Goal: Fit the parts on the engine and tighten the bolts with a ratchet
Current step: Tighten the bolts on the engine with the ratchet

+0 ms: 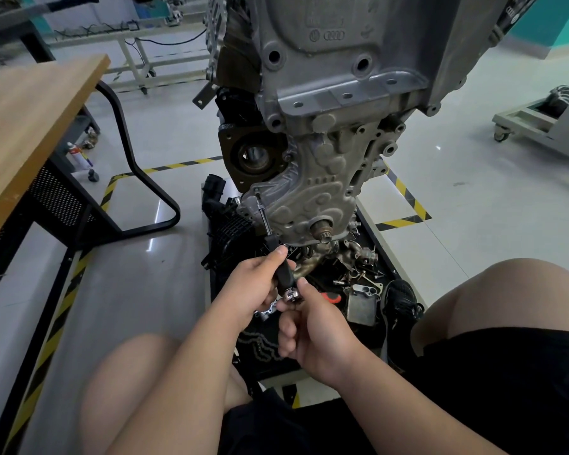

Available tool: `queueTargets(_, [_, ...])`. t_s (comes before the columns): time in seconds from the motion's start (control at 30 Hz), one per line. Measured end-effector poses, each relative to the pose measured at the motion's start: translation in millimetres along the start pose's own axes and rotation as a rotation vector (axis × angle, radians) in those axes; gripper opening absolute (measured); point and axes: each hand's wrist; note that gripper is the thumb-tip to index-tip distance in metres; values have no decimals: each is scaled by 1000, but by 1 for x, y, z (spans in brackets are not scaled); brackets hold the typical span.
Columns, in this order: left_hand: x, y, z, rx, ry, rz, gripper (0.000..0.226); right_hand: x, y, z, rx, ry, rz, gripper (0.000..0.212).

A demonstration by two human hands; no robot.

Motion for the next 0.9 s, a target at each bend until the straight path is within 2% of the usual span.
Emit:
queueTargets(0.3, [-1, 0, 1, -20, 13, 38, 56, 2, -5, -1, -486, -151, 182, 52])
queueTargets(0.5, [-1, 0, 2, -14, 19, 25, 54, 1, -7, -3, -569, -196, 263, 54])
queueTargets(0.73, [1, -2, 0, 0, -6, 0, 50, 3, -6, 2, -300, -132, 166, 55])
queueTargets(0.83, [1, -2, 0, 0, -14, -7, 50, 2, -4, 1, -49, -30, 22, 53])
queueTargets(0.9, [0, -1, 1, -7, -11, -10, 49, 2, -3, -1, 204, 69, -106, 54])
Point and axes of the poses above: each hand's wrist, its own x-axis away from the middle knuckle, its own y-axis out of the back of the hand, z = x × y, and after that the axes turned 7 degrees about x, right-handed
